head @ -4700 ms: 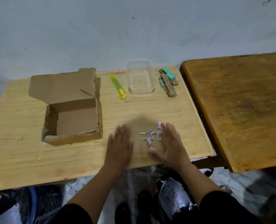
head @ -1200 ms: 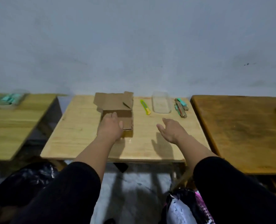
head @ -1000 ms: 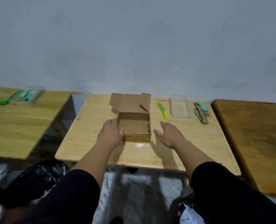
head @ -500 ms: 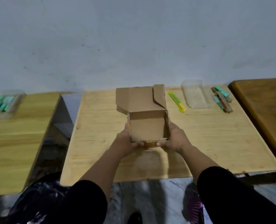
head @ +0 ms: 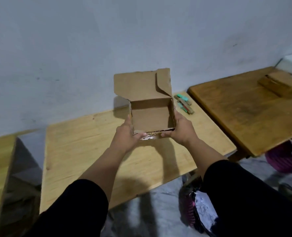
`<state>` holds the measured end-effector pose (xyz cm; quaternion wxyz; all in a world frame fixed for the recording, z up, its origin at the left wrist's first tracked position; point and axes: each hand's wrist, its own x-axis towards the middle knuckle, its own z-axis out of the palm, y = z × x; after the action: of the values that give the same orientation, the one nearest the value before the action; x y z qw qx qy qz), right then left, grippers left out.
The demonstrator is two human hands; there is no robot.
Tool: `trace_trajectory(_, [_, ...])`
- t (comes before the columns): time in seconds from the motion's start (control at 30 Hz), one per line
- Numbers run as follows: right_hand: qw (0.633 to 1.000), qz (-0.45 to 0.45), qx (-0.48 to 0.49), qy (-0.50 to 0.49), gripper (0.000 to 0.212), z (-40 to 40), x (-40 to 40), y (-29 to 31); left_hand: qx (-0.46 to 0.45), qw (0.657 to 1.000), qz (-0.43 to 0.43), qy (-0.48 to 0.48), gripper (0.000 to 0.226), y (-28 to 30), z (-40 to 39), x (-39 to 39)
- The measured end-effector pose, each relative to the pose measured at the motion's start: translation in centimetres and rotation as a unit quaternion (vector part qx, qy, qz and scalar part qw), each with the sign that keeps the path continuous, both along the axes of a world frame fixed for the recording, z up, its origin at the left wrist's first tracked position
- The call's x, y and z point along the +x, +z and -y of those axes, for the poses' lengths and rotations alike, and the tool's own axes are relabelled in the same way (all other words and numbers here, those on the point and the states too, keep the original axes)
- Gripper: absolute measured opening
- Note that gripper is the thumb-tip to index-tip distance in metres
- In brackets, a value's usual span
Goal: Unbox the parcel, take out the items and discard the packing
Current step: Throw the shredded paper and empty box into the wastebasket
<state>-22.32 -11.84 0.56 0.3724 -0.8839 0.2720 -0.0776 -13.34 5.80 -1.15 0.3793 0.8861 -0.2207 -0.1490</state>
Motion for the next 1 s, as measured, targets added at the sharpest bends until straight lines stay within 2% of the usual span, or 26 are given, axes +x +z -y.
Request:
trace_trajectory(0.1, [0.997, 0.021, -0.021, -0.069, 0.099, 3.2, -4.7, 2.0, -0.011, 0.998, 0.006, -0.062, 0.099, 2.1, 5.0, -2.3])
trace_trajectory(0.23, [0.981, 0.015, -0.037, -0.188, 0.092, 6.9, -13.8, 2.6, -0.017, 0.984, 0.000, -0.176, 0.100, 2.6, 12.2, -8.0])
trace_trajectory(0.33, [0.961, 0.003, -0.035, -0.273, 0.091, 8.6, -21.9, 1.6, -0.010, 0.967, -0.016, -0.254, 0.100, 1.3, 16.9, -14.5])
trace_trajectory(0.47, [0.932, -0.024, -0.011, -0.360, 0.096, 9.6, -31.3, -1.4, -0.002, 0.938, -0.029, -0.346, 0.085, -2.0, 20.7, -22.4])
trace_trajectory(0.53, [0.919, -0.040, 0.006, -0.392, 0.098, 9.7, -34.7, -3.5, 0.025, 0.921, -0.032, -0.386, 0.093, -4.2, 22.3, -25.2])
trace_trajectory(0.6, [0.908, -0.050, 0.028, -0.414, 0.096, 9.8, -37.3, -5.6, 0.049, 0.909, -0.035, -0.413, 0.094, -6.3, 23.3, -27.4])
trace_trajectory(0.7, [0.896, -0.065, 0.064, -0.435, 0.092, 10.0, -40.2, -8.7, 0.071, 0.894, -0.052, -0.439, 0.084, -9.2, 24.2, -30.1])
trace_trajectory(0.83, [0.892, -0.091, 0.107, -0.431, 0.085, 11.0, -42.7, -13.0, 0.101, 0.887, -0.071, -0.446, 0.086, -13.6, 25.0, -32.4])
trace_trajectory(0.9, [0.889, -0.108, 0.138, -0.423, 0.091, 12.0, -43.0, -14.9, 0.103, 0.887, -0.095, -0.441, 0.083, -15.6, 25.5, -32.9])
trace_trajectory(1.0, [0.905, -0.127, 0.166, -0.371, 0.106, 13.7, -42.9, -17.6, 0.143, 0.894, -0.107, -0.410, 0.092, -18.8, 26.7, -33.1])
